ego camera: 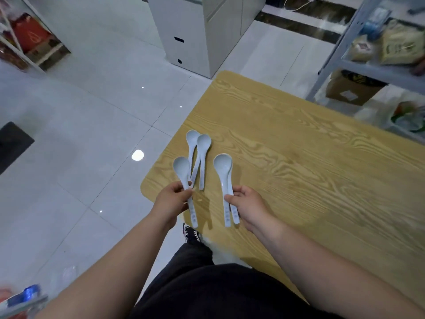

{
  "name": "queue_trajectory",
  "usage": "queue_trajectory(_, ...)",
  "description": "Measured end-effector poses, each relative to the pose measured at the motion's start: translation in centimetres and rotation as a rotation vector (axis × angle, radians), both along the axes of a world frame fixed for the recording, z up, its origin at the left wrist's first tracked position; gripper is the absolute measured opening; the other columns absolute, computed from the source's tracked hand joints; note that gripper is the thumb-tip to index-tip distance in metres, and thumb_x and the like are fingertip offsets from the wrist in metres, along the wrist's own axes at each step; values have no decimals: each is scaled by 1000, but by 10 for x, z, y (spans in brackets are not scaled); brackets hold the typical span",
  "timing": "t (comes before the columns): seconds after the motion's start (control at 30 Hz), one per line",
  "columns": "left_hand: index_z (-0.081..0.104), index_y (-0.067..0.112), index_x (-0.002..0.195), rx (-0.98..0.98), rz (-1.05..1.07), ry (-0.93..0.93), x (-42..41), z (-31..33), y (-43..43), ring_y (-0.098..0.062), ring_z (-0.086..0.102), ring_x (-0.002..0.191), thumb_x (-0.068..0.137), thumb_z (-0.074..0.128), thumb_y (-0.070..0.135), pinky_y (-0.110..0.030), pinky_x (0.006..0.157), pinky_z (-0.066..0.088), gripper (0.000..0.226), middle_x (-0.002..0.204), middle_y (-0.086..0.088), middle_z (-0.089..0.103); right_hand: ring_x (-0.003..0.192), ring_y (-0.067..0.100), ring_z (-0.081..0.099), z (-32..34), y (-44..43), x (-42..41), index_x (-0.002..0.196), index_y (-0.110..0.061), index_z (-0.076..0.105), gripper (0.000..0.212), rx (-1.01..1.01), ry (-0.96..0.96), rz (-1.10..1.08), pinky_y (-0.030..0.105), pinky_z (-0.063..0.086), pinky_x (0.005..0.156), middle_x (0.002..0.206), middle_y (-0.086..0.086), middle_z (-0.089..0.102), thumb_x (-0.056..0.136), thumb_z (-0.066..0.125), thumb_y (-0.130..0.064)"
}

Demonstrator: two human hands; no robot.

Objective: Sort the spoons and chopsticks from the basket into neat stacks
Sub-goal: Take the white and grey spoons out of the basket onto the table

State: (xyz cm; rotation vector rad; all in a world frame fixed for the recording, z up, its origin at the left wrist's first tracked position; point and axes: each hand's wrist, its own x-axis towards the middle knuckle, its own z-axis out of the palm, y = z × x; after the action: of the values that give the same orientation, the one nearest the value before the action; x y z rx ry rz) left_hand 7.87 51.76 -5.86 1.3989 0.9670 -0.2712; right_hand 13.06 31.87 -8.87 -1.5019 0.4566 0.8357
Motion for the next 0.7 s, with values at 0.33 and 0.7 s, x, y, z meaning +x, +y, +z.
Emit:
queue_trajectory(0.33, 71, 18, 99, 184, -406, 57, 86, -47, 111, -24, 70, 87, 85, 62, 3, -35, 79, 62, 22, 90, -8, 70, 95, 16, 68, -33, 84, 45, 111, -13, 64, 20, -258, 35, -245, 34, 55, 83, 107, 1, 71, 92, 70, -11)
queue_trajectory(0.7, 62, 21, 103, 342, -679, 59, 126, -72, 119, -16, 66, 82, 82, 70, 16, -27, 68, 53, 23, 90, 1, 68, 96, 15, 68, -48, 124, 63, 109, -24, 61, 20, -359, 34, -331, 36, 56, 88, 108, -4, 71, 93, 67, -13)
